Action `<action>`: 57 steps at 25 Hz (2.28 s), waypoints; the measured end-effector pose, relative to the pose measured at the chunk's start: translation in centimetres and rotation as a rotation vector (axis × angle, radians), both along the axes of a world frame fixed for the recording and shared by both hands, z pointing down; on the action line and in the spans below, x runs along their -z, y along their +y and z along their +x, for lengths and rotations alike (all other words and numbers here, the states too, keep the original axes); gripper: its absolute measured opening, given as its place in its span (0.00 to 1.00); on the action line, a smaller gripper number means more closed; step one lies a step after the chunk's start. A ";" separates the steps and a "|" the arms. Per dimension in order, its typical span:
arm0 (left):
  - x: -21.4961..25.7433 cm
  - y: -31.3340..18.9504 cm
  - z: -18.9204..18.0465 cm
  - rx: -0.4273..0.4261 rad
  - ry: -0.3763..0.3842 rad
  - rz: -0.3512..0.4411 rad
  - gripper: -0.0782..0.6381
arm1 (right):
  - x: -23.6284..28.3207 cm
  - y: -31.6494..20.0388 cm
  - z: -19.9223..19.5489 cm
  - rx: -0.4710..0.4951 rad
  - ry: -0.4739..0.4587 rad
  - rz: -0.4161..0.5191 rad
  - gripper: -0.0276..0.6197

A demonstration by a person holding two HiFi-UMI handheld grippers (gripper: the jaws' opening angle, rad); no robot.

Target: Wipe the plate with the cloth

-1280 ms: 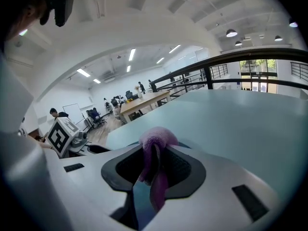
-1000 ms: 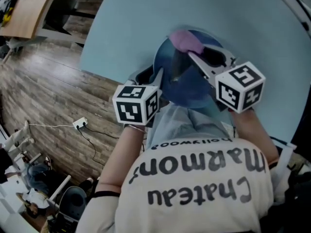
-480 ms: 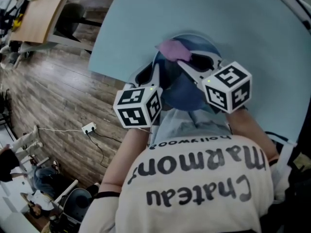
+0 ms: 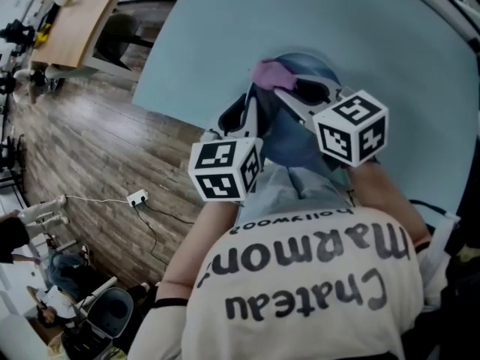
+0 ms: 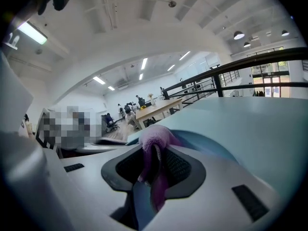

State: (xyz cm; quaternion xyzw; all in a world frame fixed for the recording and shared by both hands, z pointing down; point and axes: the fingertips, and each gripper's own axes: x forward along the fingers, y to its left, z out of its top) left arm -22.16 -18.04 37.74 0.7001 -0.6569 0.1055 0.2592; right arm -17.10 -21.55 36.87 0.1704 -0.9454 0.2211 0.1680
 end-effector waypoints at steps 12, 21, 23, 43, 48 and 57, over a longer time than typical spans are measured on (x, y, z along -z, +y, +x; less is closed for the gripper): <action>1.3 2.4 10.1 -0.013 -0.097 0.071 0.14 | -0.5 -0.4 12.4 -0.147 -0.131 -0.065 0.24; 2.7 2.9 12.6 -0.030 -0.152 0.091 0.14 | -1.4 -1.5 17.3 -0.255 -0.188 -0.087 0.24; 3.0 2.8 12.7 -0.034 -0.164 0.097 0.14 | -1.6 -1.9 18.1 -0.275 -0.191 -0.086 0.24; 4.3 2.9 13.2 -0.025 -0.195 0.121 0.15 | -5.3 -2.0 22.5 -0.364 -0.138 -0.142 0.25; 4.7 3.1 12.5 -0.007 -0.205 0.127 0.15 | -6.2 -1.5 22.7 -0.360 -0.104 -0.161 0.25; 4.3 3.5 11.9 0.019 -0.192 0.130 0.15 | -7.9 -1.2 22.6 -0.351 -0.074 -0.199 0.26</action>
